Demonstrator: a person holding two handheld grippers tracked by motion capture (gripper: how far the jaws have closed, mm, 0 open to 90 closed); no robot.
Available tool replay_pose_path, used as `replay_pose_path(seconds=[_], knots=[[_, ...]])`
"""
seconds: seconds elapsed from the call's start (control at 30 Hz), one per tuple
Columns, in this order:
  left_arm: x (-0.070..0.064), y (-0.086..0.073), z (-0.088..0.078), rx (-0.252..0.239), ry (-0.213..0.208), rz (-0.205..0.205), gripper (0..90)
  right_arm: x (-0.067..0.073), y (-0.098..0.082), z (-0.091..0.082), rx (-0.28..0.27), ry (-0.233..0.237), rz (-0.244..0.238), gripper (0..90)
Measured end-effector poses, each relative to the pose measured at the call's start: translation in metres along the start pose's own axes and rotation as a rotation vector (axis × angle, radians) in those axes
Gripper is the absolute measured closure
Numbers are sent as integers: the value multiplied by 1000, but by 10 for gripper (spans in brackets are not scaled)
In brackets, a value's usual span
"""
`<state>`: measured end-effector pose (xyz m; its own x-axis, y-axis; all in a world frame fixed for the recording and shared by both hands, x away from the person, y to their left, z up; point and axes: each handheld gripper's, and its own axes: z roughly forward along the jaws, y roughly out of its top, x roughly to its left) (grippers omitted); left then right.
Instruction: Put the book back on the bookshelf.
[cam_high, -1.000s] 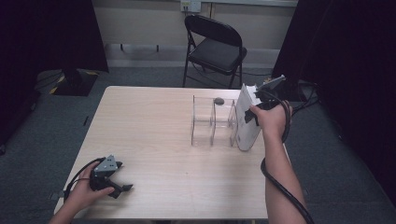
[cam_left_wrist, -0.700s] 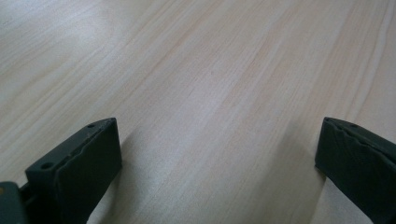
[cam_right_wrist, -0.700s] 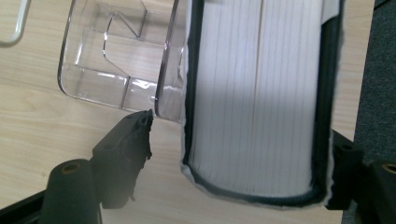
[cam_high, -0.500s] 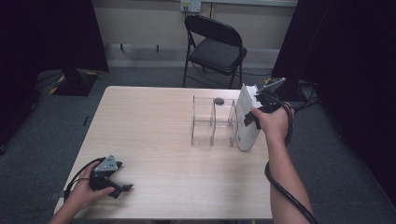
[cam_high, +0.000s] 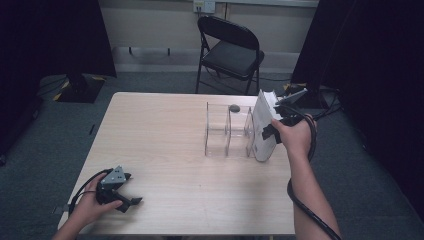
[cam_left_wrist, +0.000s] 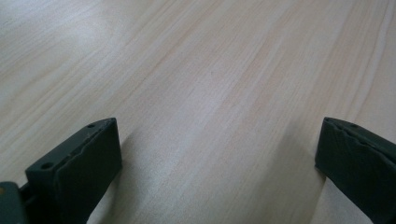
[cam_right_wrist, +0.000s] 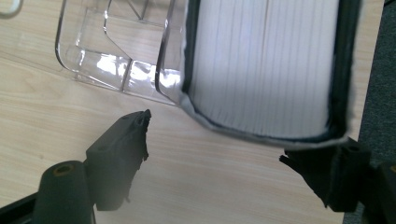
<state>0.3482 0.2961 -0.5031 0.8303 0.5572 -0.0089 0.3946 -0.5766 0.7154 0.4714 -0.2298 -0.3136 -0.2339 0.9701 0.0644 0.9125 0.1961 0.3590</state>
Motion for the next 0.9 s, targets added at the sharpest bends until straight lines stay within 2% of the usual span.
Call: replay_pose_path(seconds=[0.43, 0.9], knots=[[0, 0, 0, -3, 3, 0, 0, -1, -16, 6, 2, 5, -35, 177], [0, 0, 0, -3, 6, 4, 0, 1, -39, 17, -16, 57, -48, 179]])
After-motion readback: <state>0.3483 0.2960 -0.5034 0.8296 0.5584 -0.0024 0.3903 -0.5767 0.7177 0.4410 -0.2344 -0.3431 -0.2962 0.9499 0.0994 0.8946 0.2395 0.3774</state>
